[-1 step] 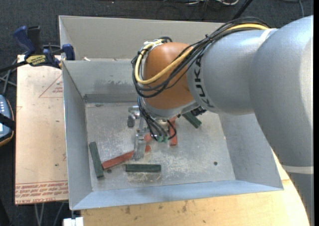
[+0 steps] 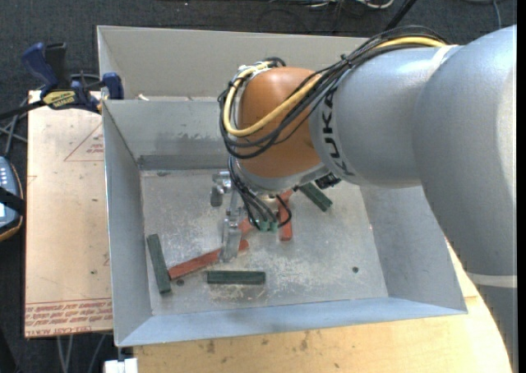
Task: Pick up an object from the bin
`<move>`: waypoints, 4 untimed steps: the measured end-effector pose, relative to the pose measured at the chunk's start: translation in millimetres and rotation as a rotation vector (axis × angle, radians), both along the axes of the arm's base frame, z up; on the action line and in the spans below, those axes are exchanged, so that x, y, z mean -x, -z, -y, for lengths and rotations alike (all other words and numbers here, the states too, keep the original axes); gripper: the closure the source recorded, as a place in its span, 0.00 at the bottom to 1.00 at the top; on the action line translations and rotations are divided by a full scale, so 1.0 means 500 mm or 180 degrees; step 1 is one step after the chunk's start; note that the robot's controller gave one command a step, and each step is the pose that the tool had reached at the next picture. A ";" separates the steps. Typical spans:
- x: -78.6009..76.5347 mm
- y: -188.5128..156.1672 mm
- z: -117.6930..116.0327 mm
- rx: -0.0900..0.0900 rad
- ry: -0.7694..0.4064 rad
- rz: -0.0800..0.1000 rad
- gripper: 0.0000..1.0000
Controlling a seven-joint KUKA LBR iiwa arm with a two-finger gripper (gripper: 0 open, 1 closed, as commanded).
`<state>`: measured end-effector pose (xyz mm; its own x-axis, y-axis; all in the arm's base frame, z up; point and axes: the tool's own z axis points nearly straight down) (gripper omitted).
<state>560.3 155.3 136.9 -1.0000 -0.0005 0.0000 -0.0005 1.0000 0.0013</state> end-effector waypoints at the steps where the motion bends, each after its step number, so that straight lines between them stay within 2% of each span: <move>1: 0.031 0.074 -0.037 -0.0002 -0.0057 0.0024 0.00; 2: 0.042 0.125 -0.008 -0.0007 -0.0086 -0.0011 0.00; 3: 0.160 0.134 -0.156 -0.0001 -0.0047 -0.0003 1.00; 4: 0.151 0.130 -0.155 -0.0011 -0.0038 0.0043 0.00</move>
Offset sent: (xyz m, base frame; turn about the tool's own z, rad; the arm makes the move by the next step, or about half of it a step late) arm -0.0174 -0.0207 -0.0669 -0.0271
